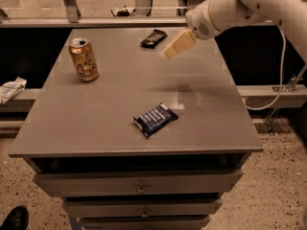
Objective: Move rxbar chocolate near orange can
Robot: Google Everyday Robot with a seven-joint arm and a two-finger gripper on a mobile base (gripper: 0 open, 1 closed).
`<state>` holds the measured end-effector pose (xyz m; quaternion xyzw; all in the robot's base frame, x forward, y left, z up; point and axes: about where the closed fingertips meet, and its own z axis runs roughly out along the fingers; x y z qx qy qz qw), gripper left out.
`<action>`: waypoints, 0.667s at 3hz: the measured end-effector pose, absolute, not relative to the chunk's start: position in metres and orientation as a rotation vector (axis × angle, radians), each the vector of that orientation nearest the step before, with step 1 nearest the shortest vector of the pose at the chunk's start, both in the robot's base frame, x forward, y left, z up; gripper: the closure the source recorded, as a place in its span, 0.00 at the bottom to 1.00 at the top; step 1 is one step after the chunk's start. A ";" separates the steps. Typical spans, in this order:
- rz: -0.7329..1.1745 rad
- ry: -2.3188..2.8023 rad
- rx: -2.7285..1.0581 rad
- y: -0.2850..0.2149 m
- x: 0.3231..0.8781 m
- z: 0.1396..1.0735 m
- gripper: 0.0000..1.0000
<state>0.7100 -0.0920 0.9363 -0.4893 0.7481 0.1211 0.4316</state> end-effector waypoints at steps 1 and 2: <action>0.334 1.851 -1.089 -0.075 0.767 0.932 0.00; 0.347 1.877 -0.963 -0.063 0.806 0.918 0.00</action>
Offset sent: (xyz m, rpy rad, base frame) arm 0.1457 0.0404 -0.0401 0.2507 0.0115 -0.3035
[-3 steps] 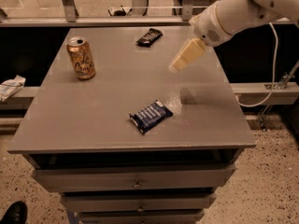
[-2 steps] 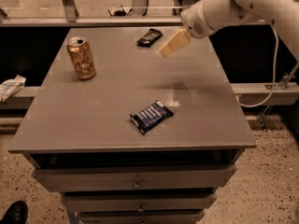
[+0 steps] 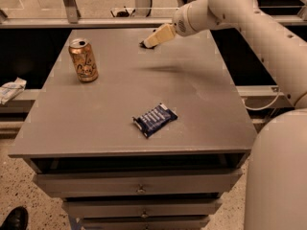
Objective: Move rxbar chocolate near orange can
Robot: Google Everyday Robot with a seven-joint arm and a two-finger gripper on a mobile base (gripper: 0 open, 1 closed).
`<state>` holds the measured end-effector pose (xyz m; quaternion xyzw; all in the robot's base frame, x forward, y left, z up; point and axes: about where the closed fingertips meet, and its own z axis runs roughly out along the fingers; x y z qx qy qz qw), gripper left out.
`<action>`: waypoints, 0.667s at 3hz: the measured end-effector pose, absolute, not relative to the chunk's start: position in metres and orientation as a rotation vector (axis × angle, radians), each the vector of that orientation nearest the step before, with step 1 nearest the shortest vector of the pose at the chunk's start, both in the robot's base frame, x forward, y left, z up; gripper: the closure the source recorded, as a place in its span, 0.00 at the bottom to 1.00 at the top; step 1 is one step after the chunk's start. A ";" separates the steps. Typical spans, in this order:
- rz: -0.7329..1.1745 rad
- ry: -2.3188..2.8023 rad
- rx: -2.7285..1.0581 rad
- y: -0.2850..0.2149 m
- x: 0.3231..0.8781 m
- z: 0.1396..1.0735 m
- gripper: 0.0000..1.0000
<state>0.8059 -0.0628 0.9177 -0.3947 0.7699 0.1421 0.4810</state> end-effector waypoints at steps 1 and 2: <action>0.390 1.890 -0.867 -0.046 0.834 0.902 0.00; 0.425 1.894 -0.820 -0.033 0.851 0.887 0.00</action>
Offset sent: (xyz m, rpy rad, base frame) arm 0.0701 0.0431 -0.0489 0.1714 0.0460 -0.0969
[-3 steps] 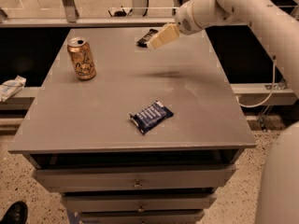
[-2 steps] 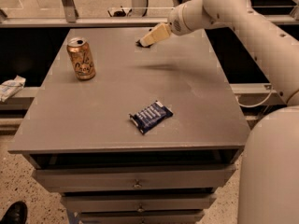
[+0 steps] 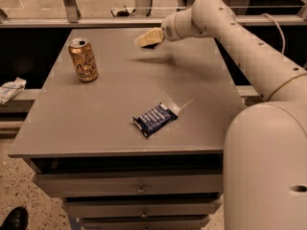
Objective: Move rxbar chocolate near orange can
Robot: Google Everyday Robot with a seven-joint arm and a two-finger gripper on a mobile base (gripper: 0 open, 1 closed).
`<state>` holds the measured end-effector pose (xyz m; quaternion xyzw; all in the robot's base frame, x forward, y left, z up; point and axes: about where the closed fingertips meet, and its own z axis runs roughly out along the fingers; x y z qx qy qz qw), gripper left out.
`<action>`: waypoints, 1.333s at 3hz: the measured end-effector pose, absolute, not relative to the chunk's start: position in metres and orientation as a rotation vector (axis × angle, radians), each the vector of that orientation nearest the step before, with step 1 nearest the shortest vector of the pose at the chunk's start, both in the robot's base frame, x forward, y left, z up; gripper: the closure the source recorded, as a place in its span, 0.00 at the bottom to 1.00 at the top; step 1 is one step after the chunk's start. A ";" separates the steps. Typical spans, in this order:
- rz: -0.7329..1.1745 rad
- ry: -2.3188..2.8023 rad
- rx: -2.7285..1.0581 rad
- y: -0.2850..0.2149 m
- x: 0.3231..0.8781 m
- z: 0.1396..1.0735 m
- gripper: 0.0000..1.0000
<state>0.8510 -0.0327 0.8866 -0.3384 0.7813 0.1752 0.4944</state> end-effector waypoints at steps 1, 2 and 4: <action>0.456 1.893 -0.797 -0.020 0.865 0.873 0.00; 0.479 1.893 -0.784 -0.012 0.875 0.862 0.00; 0.495 1.900 -0.770 -0.007 0.885 0.848 0.49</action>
Offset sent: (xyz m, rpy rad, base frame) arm 0.0366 0.0229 -0.0321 0.0743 0.0211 -0.0075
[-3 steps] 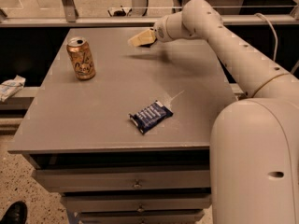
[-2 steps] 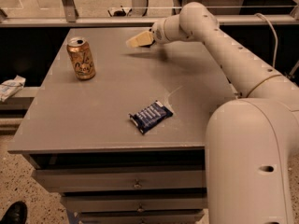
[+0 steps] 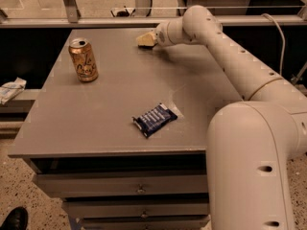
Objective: Move rxbar chocolate near orange can
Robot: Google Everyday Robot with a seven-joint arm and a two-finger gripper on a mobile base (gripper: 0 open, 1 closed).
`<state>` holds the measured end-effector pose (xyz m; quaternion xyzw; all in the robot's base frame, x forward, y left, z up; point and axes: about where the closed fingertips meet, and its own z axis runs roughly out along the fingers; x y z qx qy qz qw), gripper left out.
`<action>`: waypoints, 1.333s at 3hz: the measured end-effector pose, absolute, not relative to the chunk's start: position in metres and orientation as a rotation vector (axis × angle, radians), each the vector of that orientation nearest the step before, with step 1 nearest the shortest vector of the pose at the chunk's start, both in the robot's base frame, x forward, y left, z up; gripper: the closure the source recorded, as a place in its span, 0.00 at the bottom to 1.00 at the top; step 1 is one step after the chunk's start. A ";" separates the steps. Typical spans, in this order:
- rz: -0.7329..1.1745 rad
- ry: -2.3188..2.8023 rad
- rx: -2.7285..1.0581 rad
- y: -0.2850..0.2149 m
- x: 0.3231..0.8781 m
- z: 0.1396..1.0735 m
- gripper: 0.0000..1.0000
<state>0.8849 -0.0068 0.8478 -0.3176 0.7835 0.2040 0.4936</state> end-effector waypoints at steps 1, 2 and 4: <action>0.494 1.900 -0.764 -0.009 0.885 0.846 0.72; 0.488 1.897 -0.762 -0.012 0.883 0.847 0.95; 0.488 1.897 -0.762 -0.012 0.883 0.847 1.00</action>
Offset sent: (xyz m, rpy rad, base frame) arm -0.0082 -0.0207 0.0066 -0.0036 -0.0242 -0.0260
